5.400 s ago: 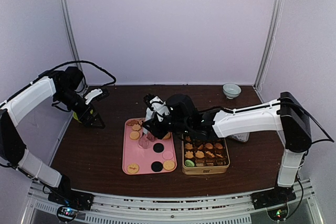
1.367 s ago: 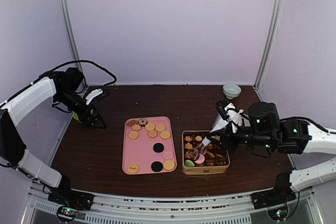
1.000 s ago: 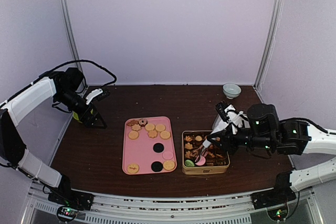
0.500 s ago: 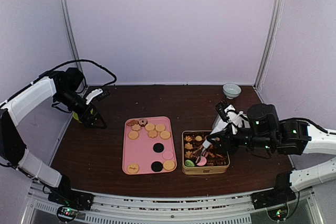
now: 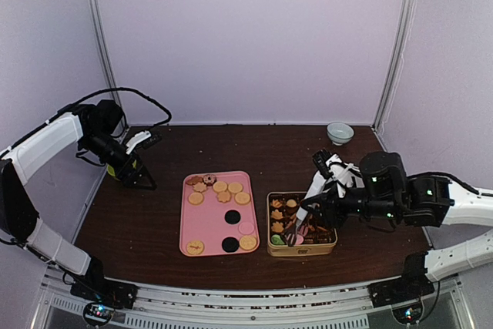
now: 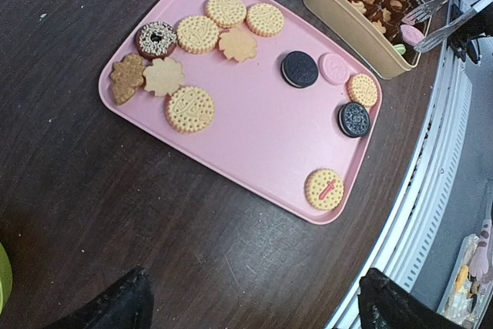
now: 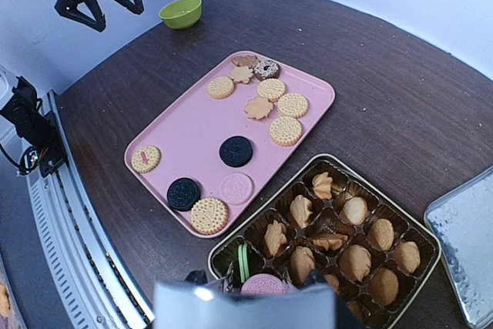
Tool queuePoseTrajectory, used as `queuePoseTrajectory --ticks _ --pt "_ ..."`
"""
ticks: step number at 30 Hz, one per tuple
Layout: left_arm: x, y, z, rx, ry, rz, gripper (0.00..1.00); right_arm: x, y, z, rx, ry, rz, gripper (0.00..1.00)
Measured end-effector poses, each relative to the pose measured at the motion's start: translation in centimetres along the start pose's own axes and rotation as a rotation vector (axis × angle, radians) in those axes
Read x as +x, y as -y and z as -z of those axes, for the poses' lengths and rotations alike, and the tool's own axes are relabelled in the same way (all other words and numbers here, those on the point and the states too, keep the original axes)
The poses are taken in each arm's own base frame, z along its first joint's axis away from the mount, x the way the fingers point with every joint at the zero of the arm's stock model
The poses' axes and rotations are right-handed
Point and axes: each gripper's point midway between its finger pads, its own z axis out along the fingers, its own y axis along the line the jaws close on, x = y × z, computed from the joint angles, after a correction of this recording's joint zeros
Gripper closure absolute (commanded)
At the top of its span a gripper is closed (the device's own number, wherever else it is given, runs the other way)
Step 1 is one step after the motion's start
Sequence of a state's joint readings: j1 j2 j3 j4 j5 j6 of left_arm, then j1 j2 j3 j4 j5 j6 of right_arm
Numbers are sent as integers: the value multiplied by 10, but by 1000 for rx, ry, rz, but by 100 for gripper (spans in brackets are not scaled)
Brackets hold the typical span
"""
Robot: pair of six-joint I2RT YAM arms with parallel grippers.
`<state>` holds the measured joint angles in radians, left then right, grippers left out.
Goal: Pack the cookies
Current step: Place the fake cookies in the empty pocket of the box.
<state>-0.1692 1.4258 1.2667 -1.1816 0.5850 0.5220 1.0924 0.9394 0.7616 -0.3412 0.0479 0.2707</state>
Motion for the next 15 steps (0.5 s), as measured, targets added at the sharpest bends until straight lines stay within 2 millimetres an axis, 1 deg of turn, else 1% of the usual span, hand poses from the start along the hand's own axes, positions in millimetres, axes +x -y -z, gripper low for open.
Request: queuePoseTrajectory --ticks 4,6,11,13,15 --pt "1 1 0 4 -2 -3 6 -2 0 0 1 2 8 62" --pt "0 1 0 6 -2 -5 6 -6 -1 2 1 9 14 62" --pt "1 3 2 9 -6 -5 7 -32 -6 11 -10 63 27 63" --pt "-1 3 3 7 -4 -8 7 -36 -7 12 -12 73 28 66" --pt "-2 3 4 6 0 -12 7 -35 -7 12 -12 68 28 70"
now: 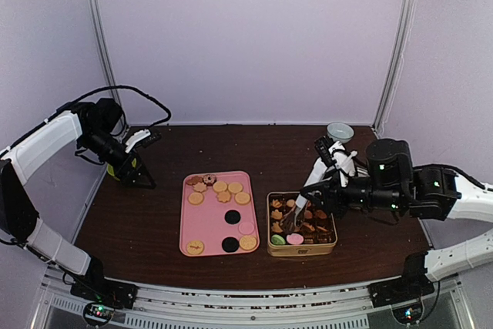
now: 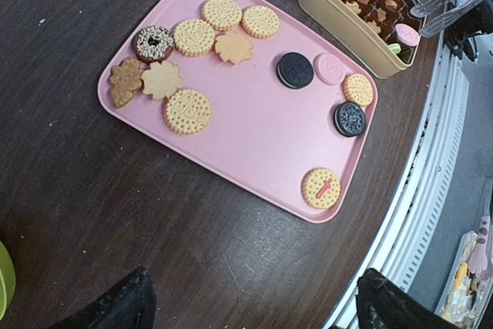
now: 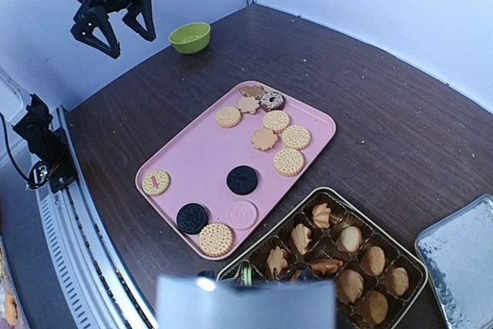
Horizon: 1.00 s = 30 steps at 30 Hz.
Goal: Pack the cookies
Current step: Place the fake cookies in the empty pocket of the box, then adjust the fake cookies in the empty pocket of the box.
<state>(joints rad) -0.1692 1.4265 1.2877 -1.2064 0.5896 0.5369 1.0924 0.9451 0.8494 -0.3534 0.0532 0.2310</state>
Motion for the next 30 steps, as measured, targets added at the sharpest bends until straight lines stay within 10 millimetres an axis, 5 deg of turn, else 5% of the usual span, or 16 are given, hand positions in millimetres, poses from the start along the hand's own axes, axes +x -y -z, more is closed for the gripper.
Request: queuePoseTrajectory --ticks 17,30 --pt "0 3 1 18 -5 5 8 34 8 -12 32 -78 18 82" --pt "0 3 -2 31 -9 10 10 37 11 -14 45 -77 69 84"
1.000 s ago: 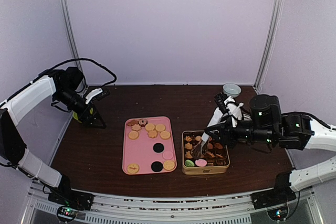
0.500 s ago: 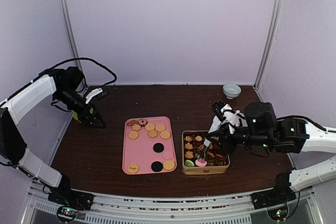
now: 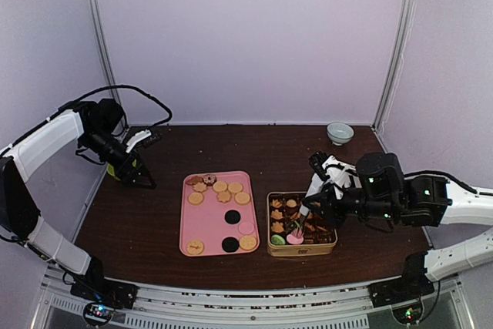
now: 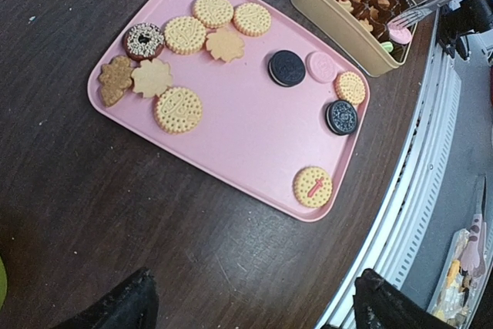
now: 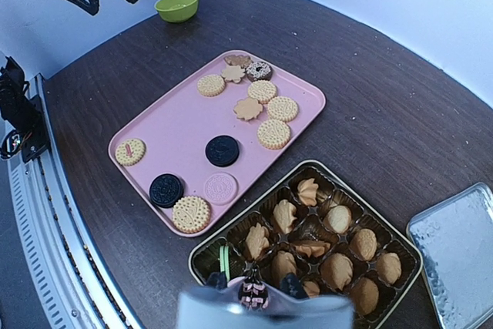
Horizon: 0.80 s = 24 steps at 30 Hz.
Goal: Pack the cookies
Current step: Adjust the fake cookies in the empty pocket of the box.
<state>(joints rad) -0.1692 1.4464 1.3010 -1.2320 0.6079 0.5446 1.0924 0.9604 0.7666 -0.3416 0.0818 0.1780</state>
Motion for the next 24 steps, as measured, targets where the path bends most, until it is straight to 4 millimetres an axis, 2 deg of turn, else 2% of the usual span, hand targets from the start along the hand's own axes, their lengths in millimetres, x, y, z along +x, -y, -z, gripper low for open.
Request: queuePoseTrajectory --ticks 11,18,21,24 --pt "-1 1 0 9 6 -5 11 0 -12 -2 -72 -4 23 87" --pt "-2 2 0 15 10 -11 11 -5 -4 -3 -39 -9 53 83" --pt "-2 2 0 15 10 -11 10 -16 0 -3 -8 3 86 79" --pt "-2 2 0 14 9 -10 6 -44 -1 -3 5 50 114 77"
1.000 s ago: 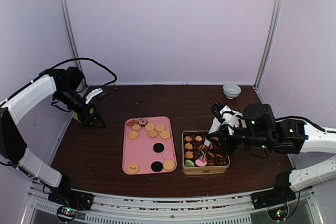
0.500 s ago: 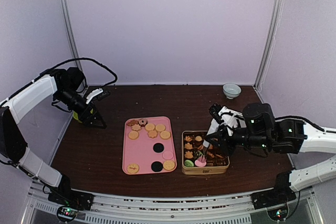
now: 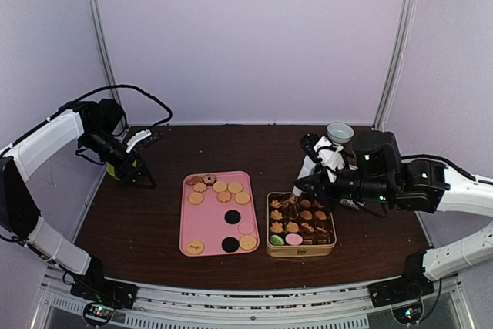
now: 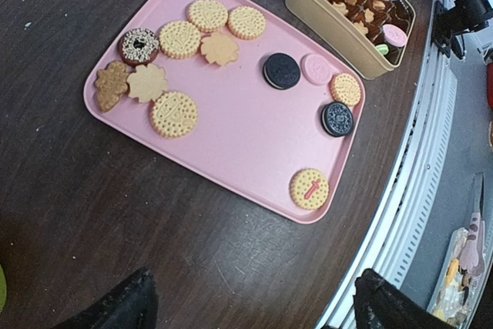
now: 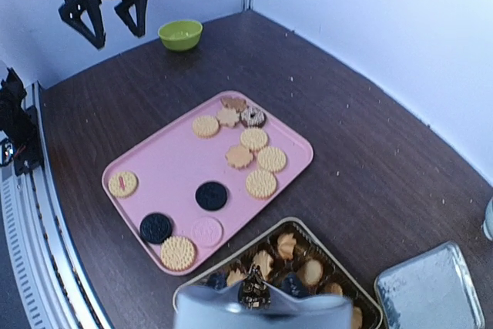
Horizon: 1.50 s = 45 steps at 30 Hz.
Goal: Pack the cookies
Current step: Adjust the fake cookies in the empty pocket of the box, then pick up the fake cookies from the plate.
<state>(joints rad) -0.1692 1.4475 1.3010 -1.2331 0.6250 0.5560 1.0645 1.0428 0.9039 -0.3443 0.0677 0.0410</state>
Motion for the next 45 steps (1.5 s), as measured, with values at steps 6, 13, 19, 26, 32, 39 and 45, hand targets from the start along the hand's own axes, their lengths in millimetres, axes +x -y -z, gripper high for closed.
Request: queuePoseTrajectory --ticks 6,13,19,26,32,39,45 --pt "3 -4 1 -32 -14 -1 2 -69 -9 -29 -8 138 21 72" --pt "14 -8 10 -106 -20 0 2 -94 -33 -122 -38 152 40 67" --pt "23 -17 10 -135 -28 24 2 -90 -36 -190 -29 128 35 62" --pt "24 -19 8 -140 -28 26 2 -78 -21 -219 5 102 24 60" --pt "24 -19 8 -141 -27 25 2 -77 -18 -223 8 103 16 60" --pt "24 -19 8 -140 -27 26 2 -79 -21 -228 -25 129 -31 61" --pt "24 -19 8 -140 -27 25 2 -64 -25 -243 -37 108 -43 62"
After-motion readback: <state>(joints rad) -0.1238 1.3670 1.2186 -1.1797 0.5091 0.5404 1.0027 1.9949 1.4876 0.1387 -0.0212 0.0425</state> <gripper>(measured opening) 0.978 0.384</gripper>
